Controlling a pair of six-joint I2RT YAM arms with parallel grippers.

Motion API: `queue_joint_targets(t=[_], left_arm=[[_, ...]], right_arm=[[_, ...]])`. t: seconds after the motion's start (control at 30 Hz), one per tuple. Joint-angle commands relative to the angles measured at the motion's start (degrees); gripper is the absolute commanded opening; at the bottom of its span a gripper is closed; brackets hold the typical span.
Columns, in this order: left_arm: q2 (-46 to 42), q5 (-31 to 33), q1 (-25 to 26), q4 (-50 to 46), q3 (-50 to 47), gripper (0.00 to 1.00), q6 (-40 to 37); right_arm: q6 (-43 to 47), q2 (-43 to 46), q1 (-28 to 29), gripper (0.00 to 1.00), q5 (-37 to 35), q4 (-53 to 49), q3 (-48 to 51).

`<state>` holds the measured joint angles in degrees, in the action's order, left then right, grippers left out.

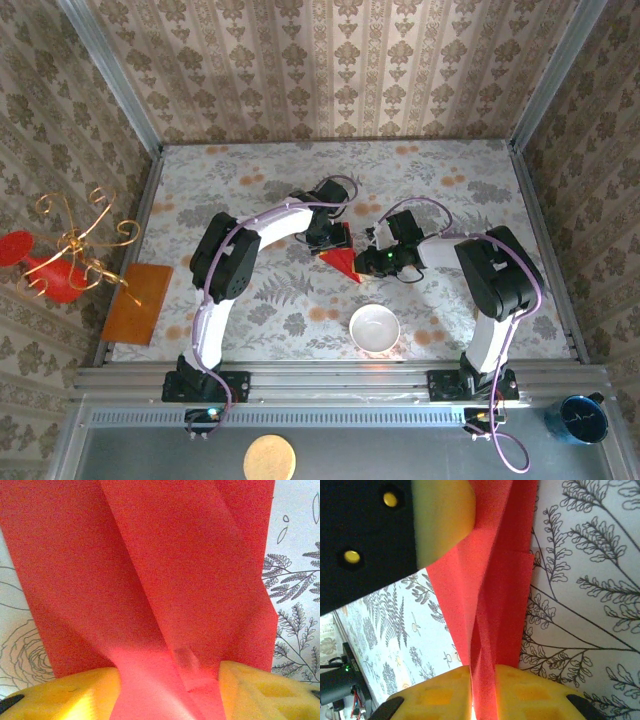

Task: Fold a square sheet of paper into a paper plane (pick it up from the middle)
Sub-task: Fourth fold the wing at the center of the table.

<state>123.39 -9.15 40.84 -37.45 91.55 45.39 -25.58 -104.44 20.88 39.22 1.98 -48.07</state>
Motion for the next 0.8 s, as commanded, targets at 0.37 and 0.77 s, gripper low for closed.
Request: queue_joint_targets(t=[0.37,0.77], left_arm=[[5.81,1.29,-1.39,-6.24,-4.27,0.58,0.45],[-1.14,-3.64,-3.28,0.22,-0.51,0.57,-4.57]], right_arm=[[-0.17,-3.22,-1.26,0.11,2.41,1.45,0.09],[-1.53,-5.06,-2.14,0.06,2.94,-0.15,-0.64]])
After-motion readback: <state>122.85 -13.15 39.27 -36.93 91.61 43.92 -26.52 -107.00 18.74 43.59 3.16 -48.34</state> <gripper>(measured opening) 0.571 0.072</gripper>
